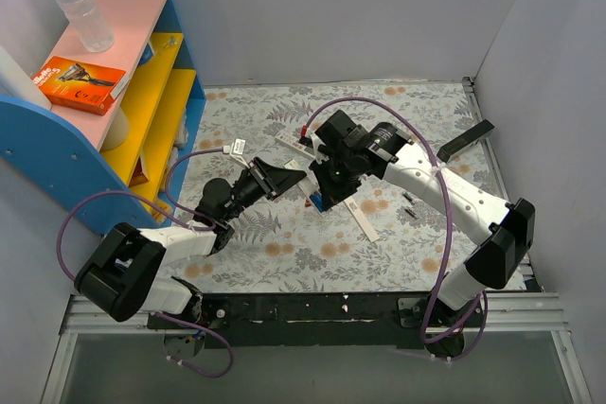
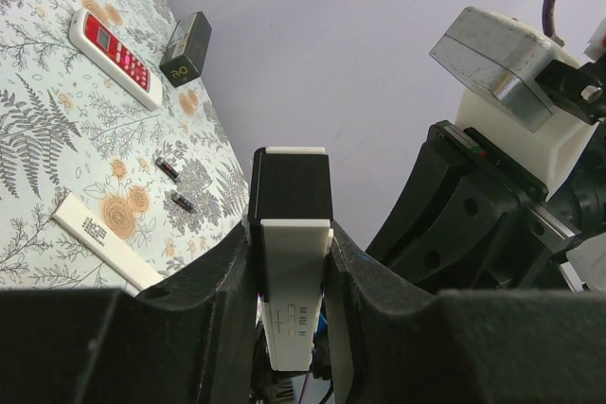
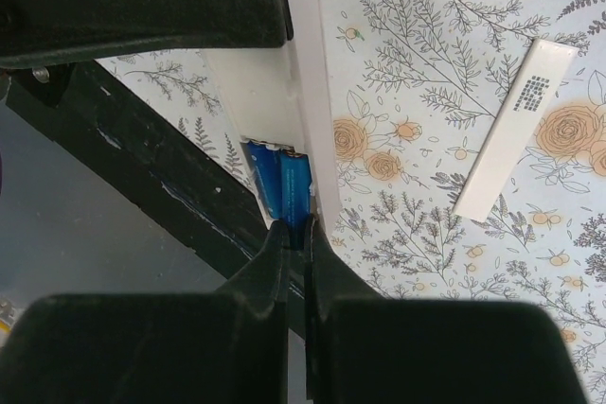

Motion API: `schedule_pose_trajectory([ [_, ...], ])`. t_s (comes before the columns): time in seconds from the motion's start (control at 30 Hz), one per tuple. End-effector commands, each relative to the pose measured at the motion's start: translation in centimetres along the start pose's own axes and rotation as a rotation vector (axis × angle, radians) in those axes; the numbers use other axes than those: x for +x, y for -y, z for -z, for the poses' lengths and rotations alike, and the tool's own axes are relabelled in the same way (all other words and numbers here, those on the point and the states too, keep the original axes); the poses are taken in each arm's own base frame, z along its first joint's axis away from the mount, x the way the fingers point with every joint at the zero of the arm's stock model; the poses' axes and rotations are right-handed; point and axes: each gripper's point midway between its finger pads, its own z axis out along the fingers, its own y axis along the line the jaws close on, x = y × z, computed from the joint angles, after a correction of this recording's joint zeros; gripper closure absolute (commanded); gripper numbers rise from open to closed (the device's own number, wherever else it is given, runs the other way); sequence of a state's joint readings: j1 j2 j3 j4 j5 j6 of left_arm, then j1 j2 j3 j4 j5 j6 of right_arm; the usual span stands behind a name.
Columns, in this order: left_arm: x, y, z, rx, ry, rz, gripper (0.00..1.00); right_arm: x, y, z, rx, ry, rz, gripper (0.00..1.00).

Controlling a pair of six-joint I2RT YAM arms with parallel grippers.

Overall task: Load the batteries into the remote control
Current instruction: Load the battery into the remote control.

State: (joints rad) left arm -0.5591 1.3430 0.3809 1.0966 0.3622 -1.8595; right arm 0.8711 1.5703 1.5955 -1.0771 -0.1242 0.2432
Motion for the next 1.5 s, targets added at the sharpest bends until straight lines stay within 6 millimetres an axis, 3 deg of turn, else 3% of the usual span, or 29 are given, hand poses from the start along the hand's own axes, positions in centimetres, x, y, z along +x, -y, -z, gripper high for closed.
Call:
schedule_pose_trajectory([
  [0.0,-0.3,3.2,-0.5,0.090,-0.015,0.006,1.00,-1.0,0.0,0.2,0.016,0.023,0.022,0.97],
  [0.23,-0.6,3.5,-0.4,0.098,0.005,0.038,1.00,-1.0,-0.2,0.0,0.002,0.020,0.015,0.91],
  [0.37,-1.0,2.9,-0.3,0.074,0.032,0.064,1.00,-0.9,-0.5,0.1,-0.016,0.018,0.010,0.83],
  [0.63,-0.7,1.5,0.1,0.035,0.046,0.110,1.00,-0.7,-0.7,0.2,-0.022,0.016,0.003,0.76],
  [1.17,-0.4,0.8,0.3,0.024,0.052,0.166,1.00,-1.5,-1.3,1.9,-0.041,0.055,0.012,0.55],
  [1.47,0.0,0.9,0.4,0.024,0.029,0.184,1.00,-3.4,-2.2,5.6,-0.074,0.166,0.202,0.48],
])
